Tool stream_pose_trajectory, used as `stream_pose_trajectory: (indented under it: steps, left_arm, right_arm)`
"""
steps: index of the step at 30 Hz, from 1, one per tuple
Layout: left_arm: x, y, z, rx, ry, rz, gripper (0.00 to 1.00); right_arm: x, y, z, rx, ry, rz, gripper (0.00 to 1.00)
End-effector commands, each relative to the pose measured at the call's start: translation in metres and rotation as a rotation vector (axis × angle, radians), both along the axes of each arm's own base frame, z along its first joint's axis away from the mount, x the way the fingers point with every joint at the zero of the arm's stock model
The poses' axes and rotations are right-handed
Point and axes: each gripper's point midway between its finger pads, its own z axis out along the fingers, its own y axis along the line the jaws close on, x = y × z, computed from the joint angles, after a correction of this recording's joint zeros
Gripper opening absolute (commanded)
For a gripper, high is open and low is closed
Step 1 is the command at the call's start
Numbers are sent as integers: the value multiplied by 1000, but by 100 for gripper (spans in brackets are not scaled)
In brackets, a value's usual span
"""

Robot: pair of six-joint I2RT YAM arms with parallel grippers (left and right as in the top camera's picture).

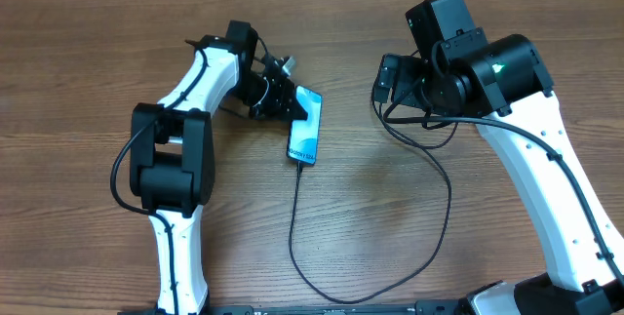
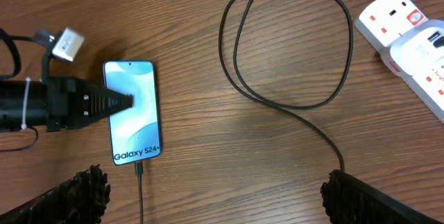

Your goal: Plug charger to phone and switch on socket

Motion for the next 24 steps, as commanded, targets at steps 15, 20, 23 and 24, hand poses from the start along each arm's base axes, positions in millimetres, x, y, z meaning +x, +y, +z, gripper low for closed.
stream_pose_trajectory:
  steps: [15, 20, 23, 24]
  left_arm:
    - [-3, 25, -19, 161, 1, -11, 58]
    - [-4, 37, -25, 238, 0, -12, 100]
    - [-1, 48, -21, 284, 13, 22, 100]
    - [1, 52, -15, 292, 13, 39, 99]
  right_arm:
    - [8, -23, 19, -31, -74, -74, 100]
    - [14, -59, 17, -37, -57, -177, 100]
    - [18, -94, 15, -51, -46, -261, 100]
    - [20, -107, 14, -55, -44, -297, 100]
